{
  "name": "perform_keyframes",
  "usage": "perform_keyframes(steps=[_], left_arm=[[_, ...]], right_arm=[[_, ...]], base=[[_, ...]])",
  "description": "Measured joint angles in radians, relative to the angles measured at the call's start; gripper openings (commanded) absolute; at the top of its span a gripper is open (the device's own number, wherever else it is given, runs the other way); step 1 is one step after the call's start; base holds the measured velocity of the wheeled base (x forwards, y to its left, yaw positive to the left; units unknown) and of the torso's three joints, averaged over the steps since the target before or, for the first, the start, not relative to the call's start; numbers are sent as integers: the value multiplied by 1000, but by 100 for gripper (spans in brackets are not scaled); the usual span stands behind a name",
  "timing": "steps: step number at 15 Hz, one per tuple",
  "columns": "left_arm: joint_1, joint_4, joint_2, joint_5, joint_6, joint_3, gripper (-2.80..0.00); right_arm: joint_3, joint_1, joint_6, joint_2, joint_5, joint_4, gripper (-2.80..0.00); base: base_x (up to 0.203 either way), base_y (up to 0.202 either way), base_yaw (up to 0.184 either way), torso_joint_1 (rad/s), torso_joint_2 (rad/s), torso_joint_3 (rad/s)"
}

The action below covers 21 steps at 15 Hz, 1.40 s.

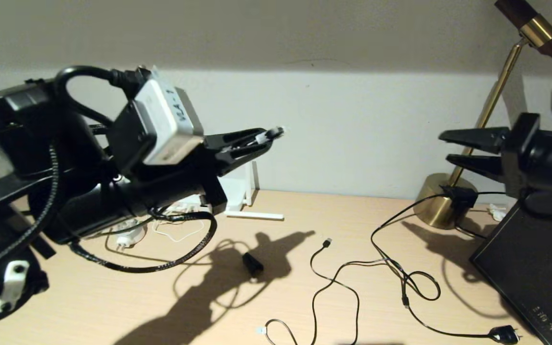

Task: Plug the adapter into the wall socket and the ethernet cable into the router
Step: Align cable and router interface

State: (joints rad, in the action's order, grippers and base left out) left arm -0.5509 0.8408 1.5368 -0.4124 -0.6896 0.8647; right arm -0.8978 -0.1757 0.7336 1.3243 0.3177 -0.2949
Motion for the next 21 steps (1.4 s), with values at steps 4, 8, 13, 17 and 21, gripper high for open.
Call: perform_keyframes(steps=[4, 8, 13, 17, 21], left_arm=[[-18, -82, -100, 298, 375, -109, -280], [-59, -160, -183, 393, 562, -238, -280], [-71, -167, -195, 404, 812, -313, -280], [-88, -141, -145, 400, 921, -319, -280], [-124, -126, -91, 405, 928, -297, -280]], right_arm=[[224, 16, -301, -334, -168, 22, -280], [402, 31, -517, -767, -253, 178, -280], [720, 46, -767, -1017, -319, 295, -280], [884, 49, -762, -1046, -318, 260, -280], [896, 56, -757, -1053, -316, 259, -280]], base=[[0, 0, 0, 0, 0, 0], [0, 0, 0, 0, 0, 0], [0, 0, 0, 0, 0, 0], [0, 0, 0, 0, 0, 0], [0, 0, 0, 0, 0, 0]])
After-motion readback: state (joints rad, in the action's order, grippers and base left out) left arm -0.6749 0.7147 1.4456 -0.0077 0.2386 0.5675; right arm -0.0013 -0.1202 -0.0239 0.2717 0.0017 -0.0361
